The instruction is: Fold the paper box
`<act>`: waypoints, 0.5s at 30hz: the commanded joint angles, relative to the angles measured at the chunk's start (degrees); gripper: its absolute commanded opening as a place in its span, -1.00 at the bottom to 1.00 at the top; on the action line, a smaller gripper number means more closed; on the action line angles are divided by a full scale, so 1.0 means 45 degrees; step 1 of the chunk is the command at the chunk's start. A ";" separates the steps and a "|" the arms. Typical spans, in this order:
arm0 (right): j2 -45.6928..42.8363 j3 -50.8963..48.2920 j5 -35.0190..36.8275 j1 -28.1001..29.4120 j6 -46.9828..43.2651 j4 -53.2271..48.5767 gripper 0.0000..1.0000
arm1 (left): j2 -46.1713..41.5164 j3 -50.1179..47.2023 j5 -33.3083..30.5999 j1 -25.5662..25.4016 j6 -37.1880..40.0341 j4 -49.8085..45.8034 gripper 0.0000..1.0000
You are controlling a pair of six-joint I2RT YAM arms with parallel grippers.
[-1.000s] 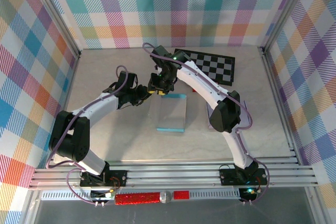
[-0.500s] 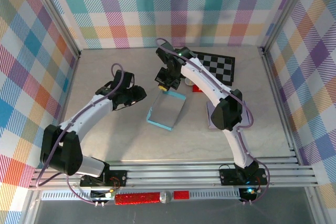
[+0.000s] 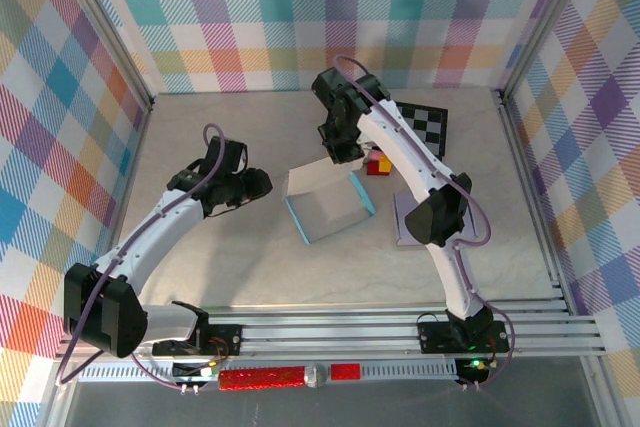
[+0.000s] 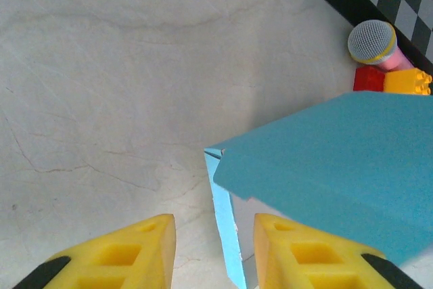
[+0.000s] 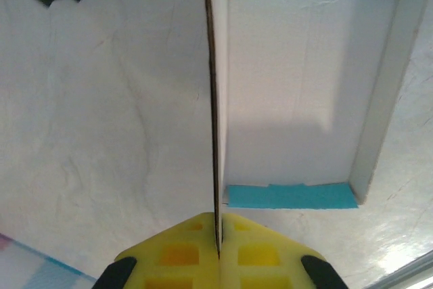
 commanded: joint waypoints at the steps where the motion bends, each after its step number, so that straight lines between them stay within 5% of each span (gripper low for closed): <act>1: 0.0026 -0.0449 -0.0504 -0.0256 0.1735 0.0338 -1.00 | -0.0228 -0.0231 0.0662 -0.0071 0.0620 -0.0572 -0.27; 15: -0.0880 -0.1849 -0.0176 -0.0682 -0.2239 0.2049 -0.32 | 0.1040 0.0963 0.1619 -0.0071 0.2737 -0.1152 -0.19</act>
